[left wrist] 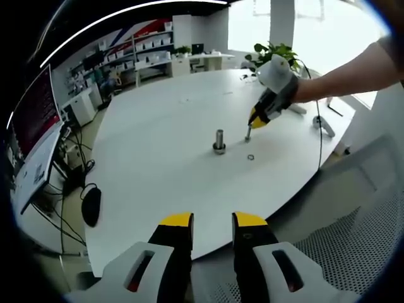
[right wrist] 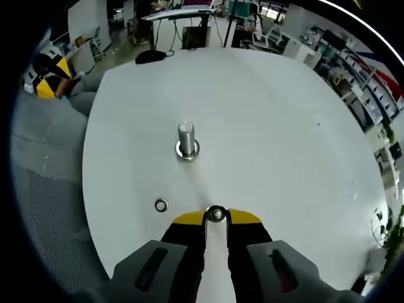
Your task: Place the washer onto the threaded stud by aligning its center hole with the stud, sliding it down to the base, and recovering from edge contact or off-axis alignment until the washer reaches the visible bottom stop.
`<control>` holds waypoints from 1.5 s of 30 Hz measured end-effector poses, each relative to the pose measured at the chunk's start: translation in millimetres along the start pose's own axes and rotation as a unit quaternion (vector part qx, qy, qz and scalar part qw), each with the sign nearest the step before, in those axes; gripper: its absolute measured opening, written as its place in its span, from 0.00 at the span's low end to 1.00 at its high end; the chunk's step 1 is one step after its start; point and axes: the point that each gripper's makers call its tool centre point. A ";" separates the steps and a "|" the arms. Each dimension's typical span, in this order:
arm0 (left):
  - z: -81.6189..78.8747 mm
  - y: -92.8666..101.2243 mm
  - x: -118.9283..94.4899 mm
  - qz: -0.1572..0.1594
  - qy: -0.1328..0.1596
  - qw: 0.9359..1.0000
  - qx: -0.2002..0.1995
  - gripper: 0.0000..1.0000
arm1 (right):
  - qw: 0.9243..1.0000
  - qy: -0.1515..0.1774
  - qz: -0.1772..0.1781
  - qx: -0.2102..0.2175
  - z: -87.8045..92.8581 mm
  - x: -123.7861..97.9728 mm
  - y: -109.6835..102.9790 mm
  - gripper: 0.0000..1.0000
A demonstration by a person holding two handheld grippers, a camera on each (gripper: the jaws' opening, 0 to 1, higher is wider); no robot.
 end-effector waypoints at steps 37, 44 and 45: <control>7.2 3.4 3.3 0.011 -0.022 1.000 0.003 0.21 | 0.998 -0.034 -0.026 0.036 29.2 25.1 -13.1 0.21; 7.6 4.3 3.5 0.012 -0.023 1.000 0.007 0.21 | 0.996 -0.012 -0.043 0.077 24.1 18.9 -39.9 0.22; 7.9 4.6 3.5 0.013 -0.024 1.000 0.007 0.21 | 0.996 -0.014 -0.044 0.075 23.8 19.3 -43.9 0.22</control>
Point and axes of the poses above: the point that each gripper's makers call its tool centre point, and the gripper's own axes: x roughly forward along the fingers, y roughly to its right, z roughly out of its underside, and after that the axes turned 8 degrees about -x, right-handed
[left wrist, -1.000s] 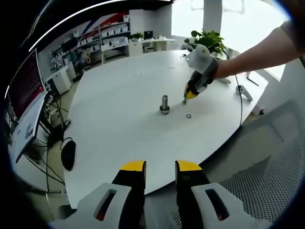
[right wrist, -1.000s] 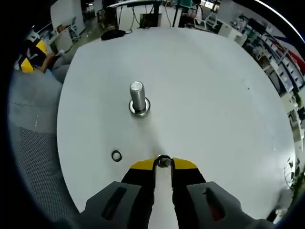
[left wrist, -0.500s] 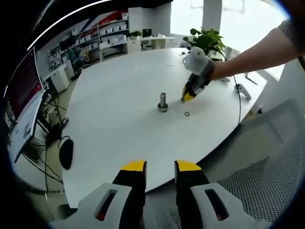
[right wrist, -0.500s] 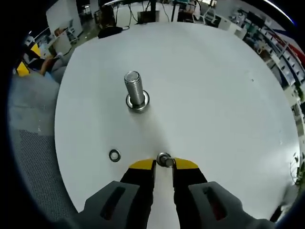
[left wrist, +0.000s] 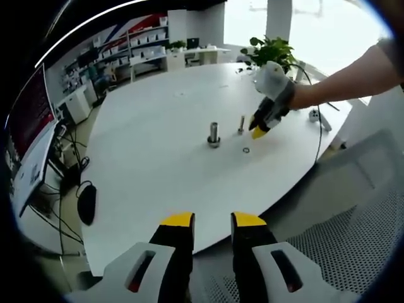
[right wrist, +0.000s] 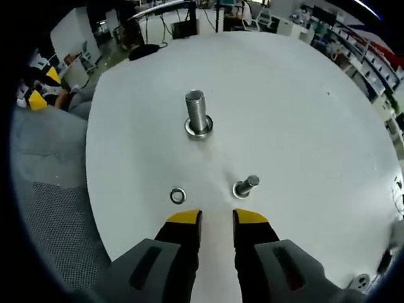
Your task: Place the washer onto the threaded stud by aligning its center hole with the stud, sliding it down to the base, and recovering from edge contact or off-axis alignment until the washer reaches the visible bottom stop.
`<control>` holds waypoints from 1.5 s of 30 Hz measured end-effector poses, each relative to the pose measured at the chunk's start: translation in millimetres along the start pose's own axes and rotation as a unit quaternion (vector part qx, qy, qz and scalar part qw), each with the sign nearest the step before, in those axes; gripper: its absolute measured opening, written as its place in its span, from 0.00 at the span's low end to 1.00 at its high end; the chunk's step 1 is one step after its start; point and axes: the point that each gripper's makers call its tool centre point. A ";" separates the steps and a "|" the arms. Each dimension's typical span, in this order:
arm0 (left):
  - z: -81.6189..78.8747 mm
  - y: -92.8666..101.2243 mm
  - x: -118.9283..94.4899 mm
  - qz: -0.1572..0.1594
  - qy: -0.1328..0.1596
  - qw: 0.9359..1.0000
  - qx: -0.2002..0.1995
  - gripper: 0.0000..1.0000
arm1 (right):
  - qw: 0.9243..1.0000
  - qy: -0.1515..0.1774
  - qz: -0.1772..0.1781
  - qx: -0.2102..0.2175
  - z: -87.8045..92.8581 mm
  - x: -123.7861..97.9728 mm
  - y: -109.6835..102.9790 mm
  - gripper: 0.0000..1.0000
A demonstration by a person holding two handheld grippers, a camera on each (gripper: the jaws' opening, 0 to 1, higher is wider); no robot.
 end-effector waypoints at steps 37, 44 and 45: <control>2.8 0.9 -0.2 -0.002 -0.005 1.000 -0.003 0.21 | 0.985 -0.029 -0.053 -0.164 -4.8 18.2 -40.6 0.15; 4.3 1.4 0.4 -0.002 -0.009 1.000 -0.001 0.21 | 0.987 -0.055 -0.068 -0.133 -4.3 19.0 -39.8 0.17; 3.9 0.9 0.4 -0.002 -0.008 1.000 -0.001 0.21 | 0.987 -0.058 -0.065 -0.134 -4.0 19.0 -40.9 0.17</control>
Point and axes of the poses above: the point that each gripper's makers call its tool centre point, and the gripper's own axes: x roughly forward along the fingers, y roughly to its right, z roughly out of its underside, and after that the axes turned 8 degrees about -x, right-handed
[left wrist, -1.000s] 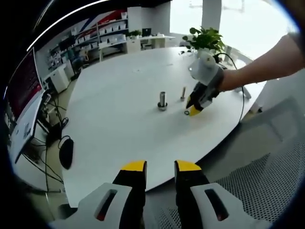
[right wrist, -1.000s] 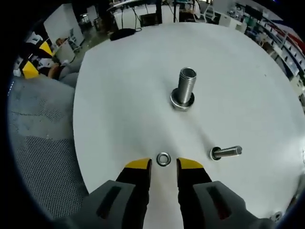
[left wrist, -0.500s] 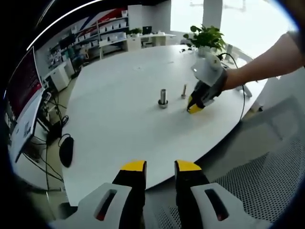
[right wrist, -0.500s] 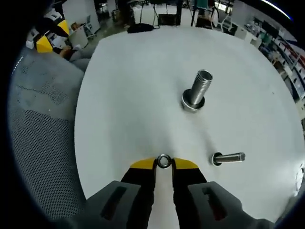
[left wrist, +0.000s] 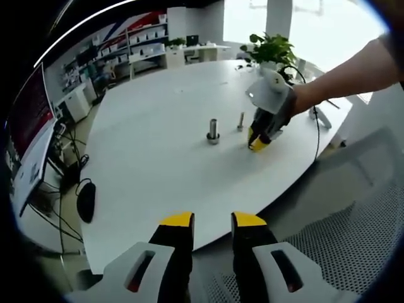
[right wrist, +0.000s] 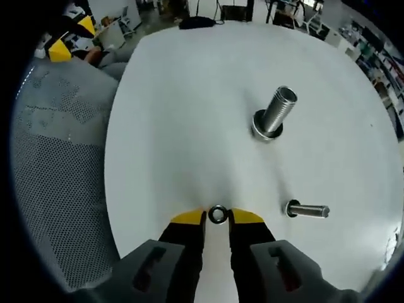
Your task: Place the washer onto the threaded stud by aligning its center hole with the stud, sliding it down to the base, and recovering from edge contact or off-axis alignment until the washer reaches the visible bottom stop.
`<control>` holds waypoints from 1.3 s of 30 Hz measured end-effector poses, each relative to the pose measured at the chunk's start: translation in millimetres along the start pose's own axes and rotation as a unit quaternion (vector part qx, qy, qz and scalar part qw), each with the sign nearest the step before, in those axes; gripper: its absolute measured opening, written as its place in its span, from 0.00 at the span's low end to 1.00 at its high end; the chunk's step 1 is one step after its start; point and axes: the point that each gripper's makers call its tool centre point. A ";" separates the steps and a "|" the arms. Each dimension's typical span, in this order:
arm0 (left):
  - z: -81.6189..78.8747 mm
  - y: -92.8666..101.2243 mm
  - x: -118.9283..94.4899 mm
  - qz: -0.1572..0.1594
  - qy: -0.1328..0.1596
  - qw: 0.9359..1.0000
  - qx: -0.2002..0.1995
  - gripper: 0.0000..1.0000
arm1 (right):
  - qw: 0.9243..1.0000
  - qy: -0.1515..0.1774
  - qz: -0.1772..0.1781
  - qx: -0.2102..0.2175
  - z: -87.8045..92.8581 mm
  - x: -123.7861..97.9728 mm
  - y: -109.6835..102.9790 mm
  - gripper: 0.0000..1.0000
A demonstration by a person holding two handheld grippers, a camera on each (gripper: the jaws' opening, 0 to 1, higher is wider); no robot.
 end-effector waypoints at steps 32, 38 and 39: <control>-12.3 -2.2 -4.2 -0.002 0.035 0.999 -0.005 0.22 | 0.994 0.035 0.059 0.081 -0.4 0.2 -6.1 0.13; -14.0 -2.1 -4.8 -0.002 0.039 0.999 -0.004 0.22 | 0.994 0.028 0.055 0.092 -0.8 -0.8 -9.9 0.02; -14.5 -2.2 -5.1 -0.003 0.040 0.999 -0.004 0.22 | 0.994 0.026 0.052 0.090 -1.0 -0.4 -10.8 0.02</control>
Point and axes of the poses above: the point that each gripper's makers call its tool centre point, and the gripper's own axes: x roughly forward along the fingers, y roughly to its right, z roughly out of its underside, and after that the axes turned 8 degrees about -x, right-handed
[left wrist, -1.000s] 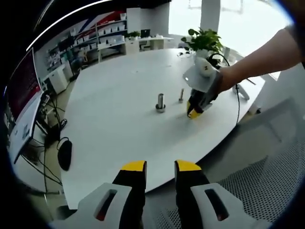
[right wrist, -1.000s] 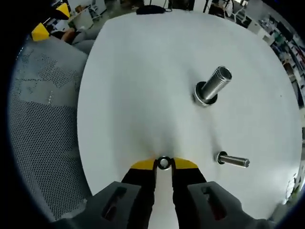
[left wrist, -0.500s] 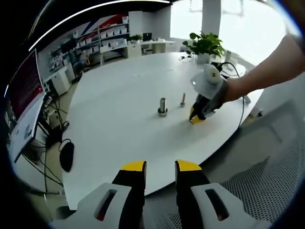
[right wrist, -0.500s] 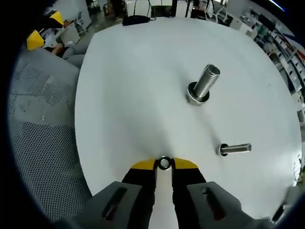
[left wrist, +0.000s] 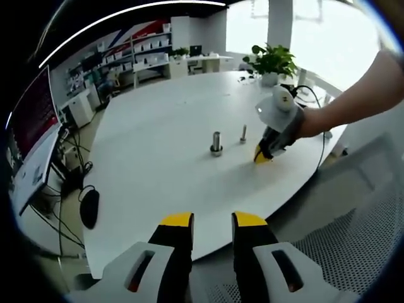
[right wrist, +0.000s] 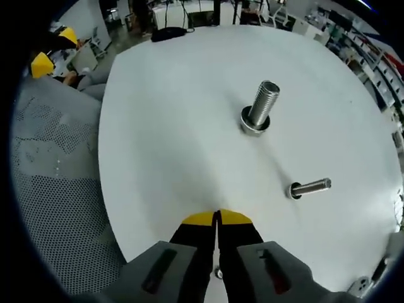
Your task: Place the washer onto the threaded stud by aligning its center hole with the stud, sliding it down to the base, and recovering from edge contact or off-axis alignment until the washer reaches the visible bottom stop.
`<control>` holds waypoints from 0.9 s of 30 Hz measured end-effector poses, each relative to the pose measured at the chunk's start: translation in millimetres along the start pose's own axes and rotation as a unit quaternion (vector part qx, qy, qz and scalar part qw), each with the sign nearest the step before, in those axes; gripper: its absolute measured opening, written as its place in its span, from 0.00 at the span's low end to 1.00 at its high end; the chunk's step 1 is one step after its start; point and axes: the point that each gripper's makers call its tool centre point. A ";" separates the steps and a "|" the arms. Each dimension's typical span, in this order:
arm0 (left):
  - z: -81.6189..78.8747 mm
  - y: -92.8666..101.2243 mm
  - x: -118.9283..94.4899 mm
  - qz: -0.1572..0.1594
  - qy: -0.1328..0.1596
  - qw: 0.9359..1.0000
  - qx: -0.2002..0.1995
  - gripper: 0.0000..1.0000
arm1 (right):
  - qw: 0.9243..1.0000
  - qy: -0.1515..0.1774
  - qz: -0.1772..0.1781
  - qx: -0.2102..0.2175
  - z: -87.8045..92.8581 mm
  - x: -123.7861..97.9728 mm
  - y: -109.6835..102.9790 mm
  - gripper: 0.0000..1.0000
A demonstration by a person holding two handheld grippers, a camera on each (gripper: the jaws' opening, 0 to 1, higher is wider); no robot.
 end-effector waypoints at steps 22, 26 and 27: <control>-2.0 0.1 -0.7 0.001 0.006 1.000 -0.002 0.22 | 0.999 0.028 0.015 0.016 12.2 -36.1 32.8 0.07; -0.2 0.9 0.0 0.003 0.000 1.000 0.000 0.22 | 0.998 0.039 0.029 0.044 38.1 -49.3 51.5 0.11; -0.1 1.4 0.2 0.005 0.000 1.000 0.000 0.22 | 0.997 0.041 0.035 0.054 47.1 -53.1 57.4 0.12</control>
Point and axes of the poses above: the point that each gripper's makers call its tool centre point, and the gripper's own axes: x roughly forward along the fingers, y roughly to its right, z roughly out of its underside, and after that the axes turned 8 degrees about -x, right-handed
